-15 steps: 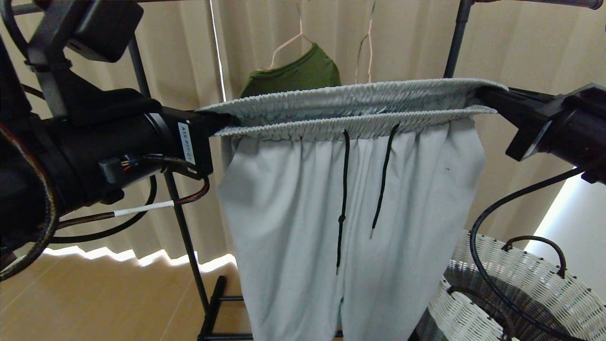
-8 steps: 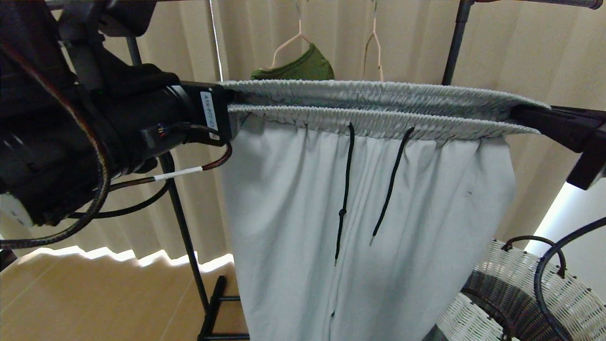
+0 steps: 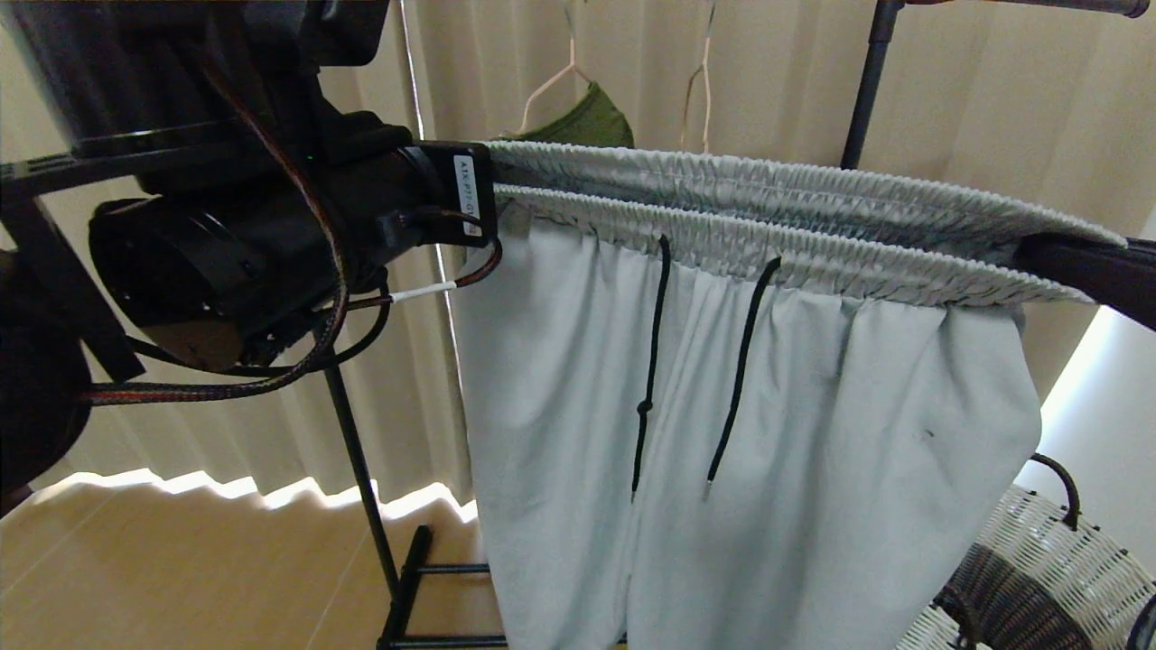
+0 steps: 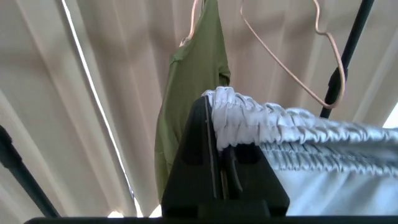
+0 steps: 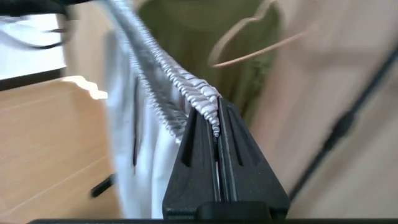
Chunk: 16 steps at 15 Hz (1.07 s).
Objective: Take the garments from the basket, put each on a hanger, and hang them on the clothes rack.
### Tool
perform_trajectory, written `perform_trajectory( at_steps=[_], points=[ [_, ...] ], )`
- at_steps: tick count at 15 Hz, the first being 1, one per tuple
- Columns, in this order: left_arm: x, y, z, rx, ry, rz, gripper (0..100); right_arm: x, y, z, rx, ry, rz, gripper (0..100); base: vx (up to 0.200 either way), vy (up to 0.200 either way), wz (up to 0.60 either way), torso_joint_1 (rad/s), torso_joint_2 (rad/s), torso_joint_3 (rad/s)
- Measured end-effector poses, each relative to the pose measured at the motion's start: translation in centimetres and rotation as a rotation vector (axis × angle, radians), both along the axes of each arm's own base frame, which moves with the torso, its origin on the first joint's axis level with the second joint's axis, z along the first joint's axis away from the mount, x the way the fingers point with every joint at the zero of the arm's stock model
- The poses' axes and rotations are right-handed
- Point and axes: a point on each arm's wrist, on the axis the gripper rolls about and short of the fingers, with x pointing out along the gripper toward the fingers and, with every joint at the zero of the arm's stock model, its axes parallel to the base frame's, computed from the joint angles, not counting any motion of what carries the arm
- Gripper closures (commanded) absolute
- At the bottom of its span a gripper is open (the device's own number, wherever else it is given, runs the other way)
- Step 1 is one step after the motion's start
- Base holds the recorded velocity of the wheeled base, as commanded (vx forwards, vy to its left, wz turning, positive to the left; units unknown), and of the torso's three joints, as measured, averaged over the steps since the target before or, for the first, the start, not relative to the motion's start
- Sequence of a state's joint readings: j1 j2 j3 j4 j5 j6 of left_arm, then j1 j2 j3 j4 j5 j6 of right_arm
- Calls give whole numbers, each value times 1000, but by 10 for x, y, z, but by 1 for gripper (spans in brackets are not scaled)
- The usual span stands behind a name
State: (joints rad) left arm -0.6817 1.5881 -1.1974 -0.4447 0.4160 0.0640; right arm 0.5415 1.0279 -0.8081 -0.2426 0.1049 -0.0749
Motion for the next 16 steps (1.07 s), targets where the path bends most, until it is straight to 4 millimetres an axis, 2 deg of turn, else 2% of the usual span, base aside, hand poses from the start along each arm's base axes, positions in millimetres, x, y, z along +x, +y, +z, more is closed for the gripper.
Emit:
perform_trajectory(
  at_steps=[7, 12, 16],
  points=[
    [5, 3, -6, 15, 17, 17, 100, 5, -1, -1, -7, -1, -28, 100, 0, 0, 0, 0, 0, 0],
    [-1, 10, -13, 35, 39, 20, 100, 27, -5, -1, -20, 10, -124, 100, 0, 0, 0, 0, 0, 0],
    [-13, 23, -21, 74, 88, 12, 100, 52, -4, 3, -9, -10, -176, 100, 0, 0, 0, 0, 0, 0]
  ],
)
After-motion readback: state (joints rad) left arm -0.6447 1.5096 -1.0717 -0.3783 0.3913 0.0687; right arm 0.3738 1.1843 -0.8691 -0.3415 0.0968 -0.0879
